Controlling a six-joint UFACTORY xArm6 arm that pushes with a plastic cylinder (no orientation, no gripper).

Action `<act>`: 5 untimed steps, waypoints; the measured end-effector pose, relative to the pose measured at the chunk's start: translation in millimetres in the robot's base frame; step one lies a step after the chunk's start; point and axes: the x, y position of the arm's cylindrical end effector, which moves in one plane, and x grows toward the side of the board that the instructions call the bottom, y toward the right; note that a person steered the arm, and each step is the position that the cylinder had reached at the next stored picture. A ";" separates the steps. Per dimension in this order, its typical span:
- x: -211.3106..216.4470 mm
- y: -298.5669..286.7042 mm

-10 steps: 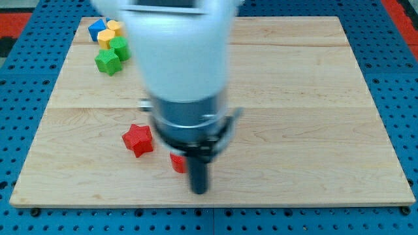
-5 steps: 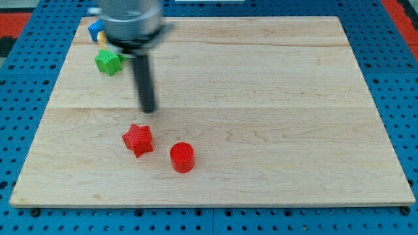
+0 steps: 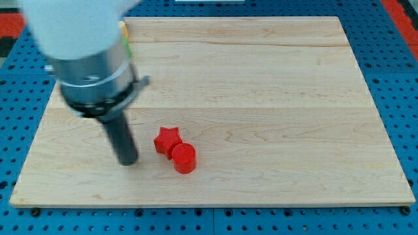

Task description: Slightly push the red circle along with the red star to the bottom center

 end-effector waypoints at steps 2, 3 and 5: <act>8.1 95.2; 8.1 148.6; 12.0 40.9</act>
